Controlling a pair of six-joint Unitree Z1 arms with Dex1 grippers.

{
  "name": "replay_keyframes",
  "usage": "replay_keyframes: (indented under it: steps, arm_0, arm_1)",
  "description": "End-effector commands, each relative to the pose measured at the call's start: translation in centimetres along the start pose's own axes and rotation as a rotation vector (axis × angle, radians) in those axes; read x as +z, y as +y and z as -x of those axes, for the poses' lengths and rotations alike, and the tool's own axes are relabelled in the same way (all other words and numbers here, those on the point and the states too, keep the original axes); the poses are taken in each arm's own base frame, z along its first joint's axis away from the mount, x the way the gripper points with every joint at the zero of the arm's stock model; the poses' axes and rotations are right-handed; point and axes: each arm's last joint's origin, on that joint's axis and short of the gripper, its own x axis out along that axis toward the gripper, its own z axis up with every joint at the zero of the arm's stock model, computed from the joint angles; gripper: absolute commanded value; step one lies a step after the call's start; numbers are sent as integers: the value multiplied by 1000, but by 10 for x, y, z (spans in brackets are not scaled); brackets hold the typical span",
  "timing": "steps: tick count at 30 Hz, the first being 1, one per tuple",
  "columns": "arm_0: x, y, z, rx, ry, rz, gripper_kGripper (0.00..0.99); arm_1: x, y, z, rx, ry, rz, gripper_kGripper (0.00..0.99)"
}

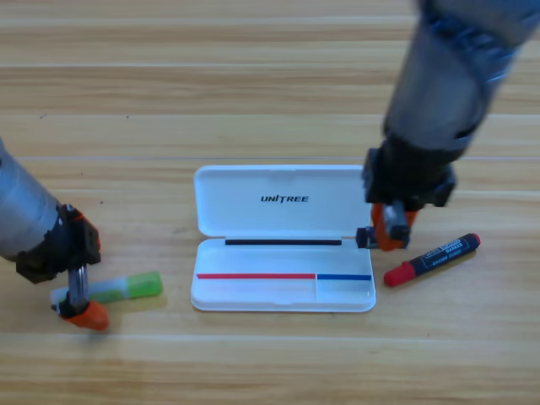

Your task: Clean up eraser and pencils

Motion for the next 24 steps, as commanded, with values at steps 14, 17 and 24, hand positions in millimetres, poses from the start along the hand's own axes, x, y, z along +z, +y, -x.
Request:
replay_keyframes:
  steps: [14, 17, 24]
  arm_0:
    - [-2, 3, -37, -17, 67, -13, 927]
    - [-2, 3, -38, -16, 68, -16, 920]
    - [-1, 4, -37, -14, 65, -21, 896]
  arm_1:
    - [46, -35, -97, 53, 108, 58, 0]
    - [47, -33, -98, 65, 106, 28, 0]
    - [45, -26, -97, 85, 108, 2, 0]
